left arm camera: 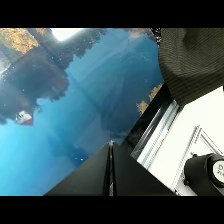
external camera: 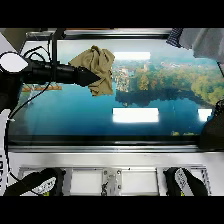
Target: Fold the clothes and pants, and hang the long-sleeved shirts on hangers.
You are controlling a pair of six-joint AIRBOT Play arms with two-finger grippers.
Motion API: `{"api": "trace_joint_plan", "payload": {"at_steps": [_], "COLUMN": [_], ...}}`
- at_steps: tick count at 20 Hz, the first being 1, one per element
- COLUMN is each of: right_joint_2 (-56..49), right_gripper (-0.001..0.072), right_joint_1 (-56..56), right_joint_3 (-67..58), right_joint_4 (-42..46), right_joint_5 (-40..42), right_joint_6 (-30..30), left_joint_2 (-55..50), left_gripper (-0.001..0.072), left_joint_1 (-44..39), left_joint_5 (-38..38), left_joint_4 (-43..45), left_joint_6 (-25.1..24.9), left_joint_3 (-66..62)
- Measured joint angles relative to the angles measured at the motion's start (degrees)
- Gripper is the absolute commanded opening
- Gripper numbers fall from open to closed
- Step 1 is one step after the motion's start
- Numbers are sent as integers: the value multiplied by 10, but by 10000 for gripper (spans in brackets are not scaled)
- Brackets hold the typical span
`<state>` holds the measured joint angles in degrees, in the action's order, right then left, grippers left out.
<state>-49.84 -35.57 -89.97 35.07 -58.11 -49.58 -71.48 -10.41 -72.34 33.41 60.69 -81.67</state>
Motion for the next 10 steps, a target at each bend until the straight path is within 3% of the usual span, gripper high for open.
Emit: {"api": "trace_joint_plan", "payload": {"at_steps": [4, 10], "right_joint_2": [-17, -27], "right_gripper": [461, 461], "right_joint_1": [202, 454], "right_joint_3": [92, 285], "right_joint_4": [17, 50], "right_joint_5": [-80, -53], "right_joint_6": [14, 9], "left_joint_2": [39, 117], "left_gripper": [12, 14], "left_joint_1": [-17, -46], "left_joint_5": [54, 130], "left_joint_4": [1, 23], "left_joint_6": [13, 43], "left_joint_3": [73, 205]}}
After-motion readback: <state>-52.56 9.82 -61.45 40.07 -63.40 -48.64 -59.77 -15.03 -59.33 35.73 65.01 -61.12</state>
